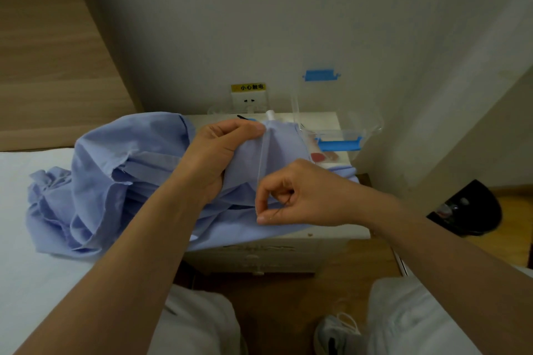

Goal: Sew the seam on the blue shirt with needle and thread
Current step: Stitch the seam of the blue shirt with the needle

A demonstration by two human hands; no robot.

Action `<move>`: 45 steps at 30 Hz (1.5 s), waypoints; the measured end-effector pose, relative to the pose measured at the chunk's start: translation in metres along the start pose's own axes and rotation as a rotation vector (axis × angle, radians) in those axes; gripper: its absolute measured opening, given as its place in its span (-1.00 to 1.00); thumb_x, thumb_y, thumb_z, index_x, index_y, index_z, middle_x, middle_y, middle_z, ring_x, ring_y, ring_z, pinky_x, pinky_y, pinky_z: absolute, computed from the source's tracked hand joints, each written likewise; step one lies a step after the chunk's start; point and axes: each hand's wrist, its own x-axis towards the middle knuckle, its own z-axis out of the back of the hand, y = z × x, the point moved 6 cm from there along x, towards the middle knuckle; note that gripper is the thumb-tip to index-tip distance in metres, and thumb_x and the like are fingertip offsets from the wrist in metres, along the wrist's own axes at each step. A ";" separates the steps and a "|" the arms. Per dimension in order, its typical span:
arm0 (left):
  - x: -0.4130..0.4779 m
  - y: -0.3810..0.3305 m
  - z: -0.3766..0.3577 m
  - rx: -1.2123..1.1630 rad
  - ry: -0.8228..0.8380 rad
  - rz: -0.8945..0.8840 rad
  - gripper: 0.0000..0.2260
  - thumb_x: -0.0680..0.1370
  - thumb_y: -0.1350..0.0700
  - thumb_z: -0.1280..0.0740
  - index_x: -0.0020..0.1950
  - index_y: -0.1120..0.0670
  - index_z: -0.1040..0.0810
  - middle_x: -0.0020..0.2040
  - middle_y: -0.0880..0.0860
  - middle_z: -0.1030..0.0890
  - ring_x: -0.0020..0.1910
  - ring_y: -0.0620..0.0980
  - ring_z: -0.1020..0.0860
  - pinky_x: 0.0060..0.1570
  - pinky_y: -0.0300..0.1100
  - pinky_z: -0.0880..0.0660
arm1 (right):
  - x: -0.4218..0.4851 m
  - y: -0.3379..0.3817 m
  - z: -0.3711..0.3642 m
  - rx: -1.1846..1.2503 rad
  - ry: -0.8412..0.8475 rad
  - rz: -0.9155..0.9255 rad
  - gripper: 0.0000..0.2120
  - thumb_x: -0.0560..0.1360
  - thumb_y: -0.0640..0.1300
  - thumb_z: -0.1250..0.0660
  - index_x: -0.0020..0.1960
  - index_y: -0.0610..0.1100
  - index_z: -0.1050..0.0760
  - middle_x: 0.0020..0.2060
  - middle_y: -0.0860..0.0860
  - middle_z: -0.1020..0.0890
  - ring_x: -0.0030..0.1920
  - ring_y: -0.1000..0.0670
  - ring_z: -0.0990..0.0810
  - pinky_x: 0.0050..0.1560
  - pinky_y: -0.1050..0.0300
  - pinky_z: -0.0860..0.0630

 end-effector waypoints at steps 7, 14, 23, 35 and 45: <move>0.000 -0.002 0.000 0.047 0.006 -0.041 -0.92 0.52 0.17 -0.37 -0.14 0.11 -0.64 -0.17 -0.03 -0.66 -0.16 -0.17 -0.59 -0.19 -0.38 -0.52 | -0.003 0.000 -0.005 0.030 0.120 -0.008 -0.96 0.49 -0.12 -0.43 -0.13 -0.05 -0.58 -0.53 0.19 -0.41 -0.46 0.13 -0.36 -0.35 0.34 -0.33; -0.006 -0.009 -0.007 0.276 0.123 -0.159 -0.88 0.55 0.19 -0.34 -0.08 0.16 -0.66 -0.19 0.07 -0.68 -0.17 -0.09 -0.62 -0.18 -0.33 -0.53 | -0.013 -0.014 0.054 0.278 -0.547 -0.101 -0.90 0.53 -0.26 -0.35 -0.01 -0.11 -0.48 -0.62 0.11 -0.25 -0.58 0.14 -0.20 -0.47 0.34 -0.23; -0.006 -0.014 0.003 0.601 0.132 -0.289 -0.91 0.52 0.10 -0.40 -0.06 0.08 -0.68 -0.19 0.01 -0.68 -0.13 -0.07 -0.63 -0.12 -0.22 -0.53 | -0.009 -0.036 0.051 0.218 -0.540 -0.214 -0.89 0.54 -0.14 -0.36 -0.15 -0.12 -0.60 -0.66 0.12 -0.29 -0.54 0.15 -0.29 -0.29 0.32 -0.39; -0.003 -0.012 0.002 0.584 0.185 -0.282 -0.96 0.51 0.19 -0.41 -0.10 0.12 -0.65 -0.21 0.00 -0.66 -0.22 -0.21 -0.59 -0.15 -0.37 -0.51 | -0.007 -0.039 0.049 0.249 -0.567 -0.190 -0.91 0.52 -0.10 -0.39 -0.13 -0.09 -0.63 -0.65 0.13 -0.28 -0.54 0.14 -0.25 -0.31 0.20 -0.33; -0.004 -0.008 -0.004 0.519 0.180 -0.225 -0.86 0.48 0.00 -0.41 -0.03 0.02 -0.68 -0.16 -0.06 -0.69 -0.09 -0.16 -0.63 -0.08 -0.27 -0.56 | -0.006 -0.039 0.049 0.260 -0.588 -0.146 -0.93 0.51 -0.13 -0.39 -0.11 -0.10 -0.63 -0.65 0.14 -0.24 -0.54 0.14 -0.20 -0.34 0.18 -0.27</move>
